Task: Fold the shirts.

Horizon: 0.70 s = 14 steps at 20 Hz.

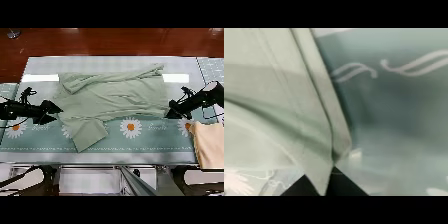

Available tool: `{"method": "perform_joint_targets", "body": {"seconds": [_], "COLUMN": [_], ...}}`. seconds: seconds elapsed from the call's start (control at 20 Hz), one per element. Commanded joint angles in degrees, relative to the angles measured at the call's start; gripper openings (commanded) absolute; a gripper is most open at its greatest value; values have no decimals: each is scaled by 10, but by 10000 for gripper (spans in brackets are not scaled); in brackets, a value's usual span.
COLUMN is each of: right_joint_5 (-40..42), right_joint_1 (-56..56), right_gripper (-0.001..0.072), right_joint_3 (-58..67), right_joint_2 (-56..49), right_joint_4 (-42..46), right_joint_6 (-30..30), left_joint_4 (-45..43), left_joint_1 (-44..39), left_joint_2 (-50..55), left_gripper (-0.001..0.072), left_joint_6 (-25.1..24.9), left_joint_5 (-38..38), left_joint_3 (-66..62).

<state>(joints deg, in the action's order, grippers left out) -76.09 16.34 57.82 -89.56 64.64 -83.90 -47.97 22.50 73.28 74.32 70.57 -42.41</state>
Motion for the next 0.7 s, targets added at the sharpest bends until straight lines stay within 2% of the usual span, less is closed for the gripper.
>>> {"method": "perform_joint_targets", "body": {"seconds": [0.0, 0.15, 0.65], "right_joint_5": [-40, -54, -64], "right_joint_1": [0, 0, 0], "right_gripper": [12, 13, 13], "right_joint_3": [30, 51, 51], "right_joint_2": [9, 39, 62], "right_joint_4": [-17, -35, -37], "right_joint_6": [8, 1, 9], "left_joint_4": [0, 0, 0], "left_joint_1": [0, 0, 0], "left_joint_2": [0, 0, 0], "left_gripper": [703, 703, 703], "left_joint_6": [-2, -19, -16], "left_joint_5": [5, 10, -1], "left_joint_3": [0, 0, 0]}}
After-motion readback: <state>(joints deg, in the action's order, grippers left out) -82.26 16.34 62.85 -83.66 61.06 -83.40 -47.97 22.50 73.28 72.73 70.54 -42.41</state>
